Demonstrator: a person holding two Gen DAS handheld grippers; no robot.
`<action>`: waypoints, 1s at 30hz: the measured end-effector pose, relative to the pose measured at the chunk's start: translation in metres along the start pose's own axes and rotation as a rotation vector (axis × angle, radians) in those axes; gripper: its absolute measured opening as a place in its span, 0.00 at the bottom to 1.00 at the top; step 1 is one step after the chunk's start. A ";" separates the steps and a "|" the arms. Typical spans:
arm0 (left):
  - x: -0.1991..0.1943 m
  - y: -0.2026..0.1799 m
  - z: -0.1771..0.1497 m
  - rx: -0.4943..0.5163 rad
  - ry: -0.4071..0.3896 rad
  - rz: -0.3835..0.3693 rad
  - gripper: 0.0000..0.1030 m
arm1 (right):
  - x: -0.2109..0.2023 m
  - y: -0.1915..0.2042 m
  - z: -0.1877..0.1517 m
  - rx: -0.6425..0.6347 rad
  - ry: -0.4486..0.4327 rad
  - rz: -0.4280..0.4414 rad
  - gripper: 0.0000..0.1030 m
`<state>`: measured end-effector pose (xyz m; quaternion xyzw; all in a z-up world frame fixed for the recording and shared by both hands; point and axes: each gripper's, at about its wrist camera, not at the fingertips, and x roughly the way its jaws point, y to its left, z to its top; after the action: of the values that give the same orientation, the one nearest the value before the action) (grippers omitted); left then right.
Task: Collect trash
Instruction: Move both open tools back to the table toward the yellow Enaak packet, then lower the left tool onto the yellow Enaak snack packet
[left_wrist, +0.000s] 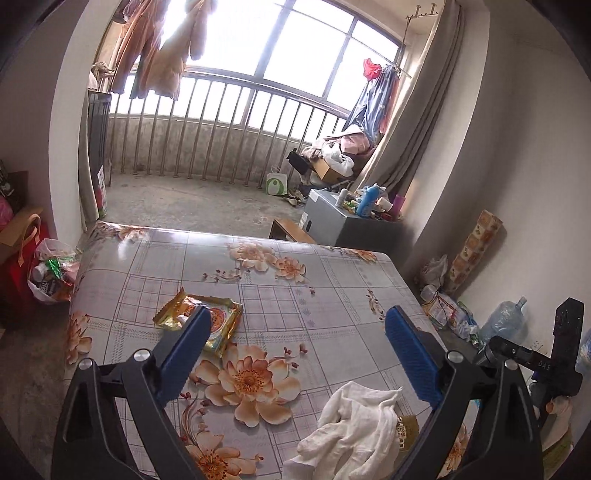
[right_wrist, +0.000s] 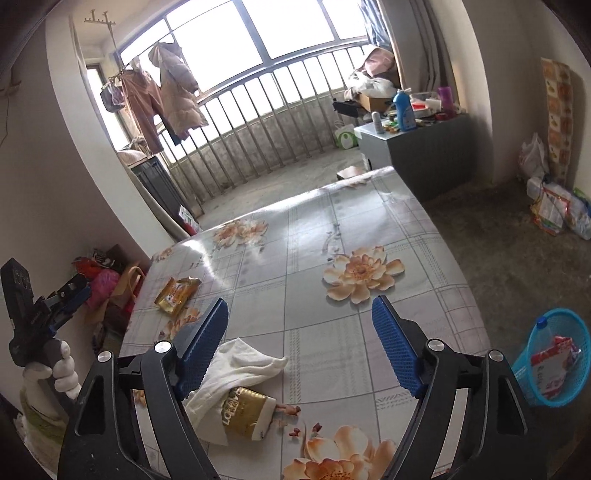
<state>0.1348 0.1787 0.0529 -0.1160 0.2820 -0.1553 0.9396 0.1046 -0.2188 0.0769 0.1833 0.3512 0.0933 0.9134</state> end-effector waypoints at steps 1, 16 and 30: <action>0.002 0.005 -0.004 -0.002 0.011 -0.001 0.85 | 0.005 0.006 -0.003 -0.006 0.017 0.005 0.68; 0.070 0.058 -0.024 0.000 0.150 0.033 0.34 | 0.121 0.115 0.046 -0.176 0.379 0.300 0.46; 0.150 0.110 -0.025 -0.073 0.298 0.103 0.06 | 0.324 0.230 0.043 -0.500 0.690 0.234 0.48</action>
<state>0.2645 0.2238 -0.0758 -0.1113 0.4294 -0.1121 0.8892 0.3627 0.0771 0.0017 -0.0466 0.5789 0.3341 0.7423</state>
